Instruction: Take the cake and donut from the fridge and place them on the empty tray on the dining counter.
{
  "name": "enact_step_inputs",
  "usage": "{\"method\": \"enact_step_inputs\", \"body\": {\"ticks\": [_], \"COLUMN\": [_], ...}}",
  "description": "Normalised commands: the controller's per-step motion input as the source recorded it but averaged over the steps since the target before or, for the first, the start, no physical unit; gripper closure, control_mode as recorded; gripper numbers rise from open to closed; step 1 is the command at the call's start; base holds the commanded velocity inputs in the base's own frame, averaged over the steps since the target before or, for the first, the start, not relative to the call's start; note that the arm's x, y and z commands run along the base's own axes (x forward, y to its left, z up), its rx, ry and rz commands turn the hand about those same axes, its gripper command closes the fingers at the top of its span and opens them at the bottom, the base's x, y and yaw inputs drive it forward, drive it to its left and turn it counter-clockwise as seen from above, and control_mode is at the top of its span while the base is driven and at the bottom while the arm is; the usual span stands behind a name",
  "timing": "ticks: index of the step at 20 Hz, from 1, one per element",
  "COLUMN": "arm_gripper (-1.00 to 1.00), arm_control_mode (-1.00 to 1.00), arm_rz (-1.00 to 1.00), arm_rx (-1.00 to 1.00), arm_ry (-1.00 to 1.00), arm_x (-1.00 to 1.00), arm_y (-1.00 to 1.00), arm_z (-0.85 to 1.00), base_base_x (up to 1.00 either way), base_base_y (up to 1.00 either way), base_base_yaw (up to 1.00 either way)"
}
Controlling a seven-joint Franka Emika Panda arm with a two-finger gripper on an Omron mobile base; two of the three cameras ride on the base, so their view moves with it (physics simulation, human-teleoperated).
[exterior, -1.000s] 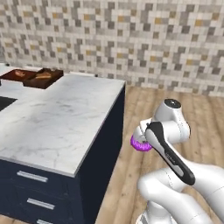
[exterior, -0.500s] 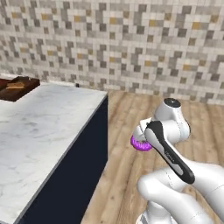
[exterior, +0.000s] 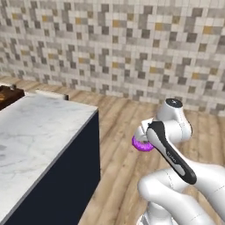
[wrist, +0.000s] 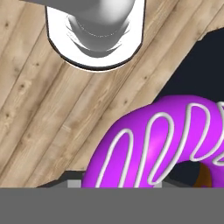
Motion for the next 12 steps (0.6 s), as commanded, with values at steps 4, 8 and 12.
{"method": "enact_step_inputs", "body": {"ticks": [4,8,12], "arm_gripper": [1.0,1.0,1.0], "arm_control_mode": [1.0,1.0,1.0], "arm_rz": [0.0,0.0,0.0], "arm_rx": [0.0,0.0,0.0], "arm_ry": [0.0,0.0,0.0], "arm_x": [0.0,0.0,0.0], "arm_y": [0.0,0.0,0.0], "arm_z": [0.0,0.0,0.0], "base_base_x": [0.64,0.61,0.56], "base_base_y": [-0.73,-0.76,-0.76], "base_base_yaw": [0.23,0.22,0.23]}}
